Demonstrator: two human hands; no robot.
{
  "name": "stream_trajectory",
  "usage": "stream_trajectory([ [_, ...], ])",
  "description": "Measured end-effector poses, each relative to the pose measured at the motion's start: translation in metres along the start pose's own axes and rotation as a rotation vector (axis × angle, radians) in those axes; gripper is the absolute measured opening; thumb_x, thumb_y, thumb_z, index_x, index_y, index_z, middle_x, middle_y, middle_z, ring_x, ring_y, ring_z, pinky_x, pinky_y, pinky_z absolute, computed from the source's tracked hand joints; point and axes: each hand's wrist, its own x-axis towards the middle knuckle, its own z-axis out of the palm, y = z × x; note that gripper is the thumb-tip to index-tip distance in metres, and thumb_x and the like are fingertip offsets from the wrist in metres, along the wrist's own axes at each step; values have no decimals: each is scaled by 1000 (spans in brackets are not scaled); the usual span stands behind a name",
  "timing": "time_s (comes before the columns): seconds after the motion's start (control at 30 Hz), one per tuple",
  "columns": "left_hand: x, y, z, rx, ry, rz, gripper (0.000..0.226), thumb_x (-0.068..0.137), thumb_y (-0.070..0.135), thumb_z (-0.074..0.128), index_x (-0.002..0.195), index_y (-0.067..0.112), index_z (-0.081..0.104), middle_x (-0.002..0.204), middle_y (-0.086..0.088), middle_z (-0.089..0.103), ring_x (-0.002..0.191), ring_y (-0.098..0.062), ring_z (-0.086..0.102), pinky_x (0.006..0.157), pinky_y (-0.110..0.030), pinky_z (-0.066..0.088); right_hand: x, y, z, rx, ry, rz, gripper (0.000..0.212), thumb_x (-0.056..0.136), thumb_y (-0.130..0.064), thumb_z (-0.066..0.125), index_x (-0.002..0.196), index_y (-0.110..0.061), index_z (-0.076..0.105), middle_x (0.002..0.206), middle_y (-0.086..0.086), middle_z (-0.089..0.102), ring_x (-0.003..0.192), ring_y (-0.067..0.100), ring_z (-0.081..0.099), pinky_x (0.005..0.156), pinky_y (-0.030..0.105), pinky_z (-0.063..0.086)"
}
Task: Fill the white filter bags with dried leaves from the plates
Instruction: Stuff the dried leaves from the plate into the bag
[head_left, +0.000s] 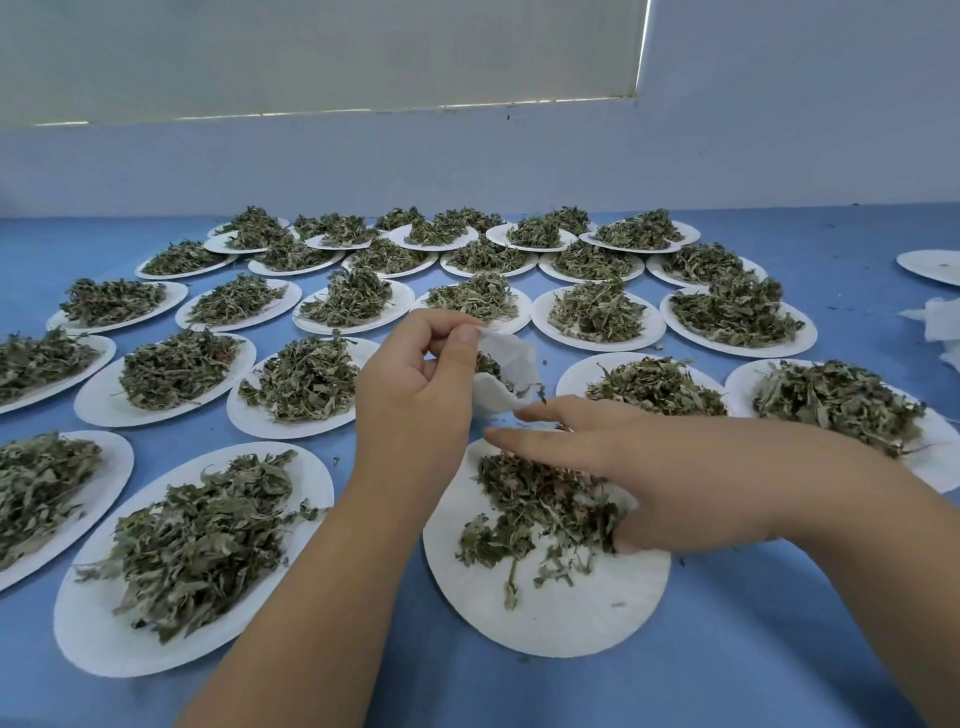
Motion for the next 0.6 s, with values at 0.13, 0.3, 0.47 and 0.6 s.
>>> stream_trajectory([
  [0.13, 0, 0, 0, 3, 4, 9, 19, 98, 16, 53, 86, 25, 63, 61, 18, 53, 46, -1, 41, 45, -12, 34, 5, -5, 5, -38, 46, -59, 96, 84, -9, 58, 136, -67, 2, 145, -35, 4, 137, 4, 15, 99, 23, 33],
  [0.3, 0, -1, 0, 23, 19, 35, 21, 98, 15, 52, 85, 28, 62, 61, 22, 55, 45, 0, 41, 46, -10, 33, 12, -4, 12, 4, 155, -54, 77, 81, -14, 60, 138, -57, 29, 131, -30, 30, 124, 0, 30, 94, 19, 35],
  [0.47, 1, -2, 0, 78, 76, 75, 25, 98, 17, 53, 84, 37, 59, 64, 24, 56, 51, 4, 47, 49, -6, 33, 19, -10, 16, 8, 268, -42, 59, 78, -9, 55, 122, -49, 58, 112, -20, 48, 105, 3, 47, 86, 19, 41],
  [0.6, 2, -2, 0, 81, 107, 87, 26, 98, 18, 52, 85, 39, 58, 70, 24, 59, 56, 6, 49, 52, -7, 35, 15, -15, 12, -6, 262, -15, 49, 82, -12, 57, 118, -45, 63, 108, -18, 54, 98, 1, 47, 75, 5, 32],
])
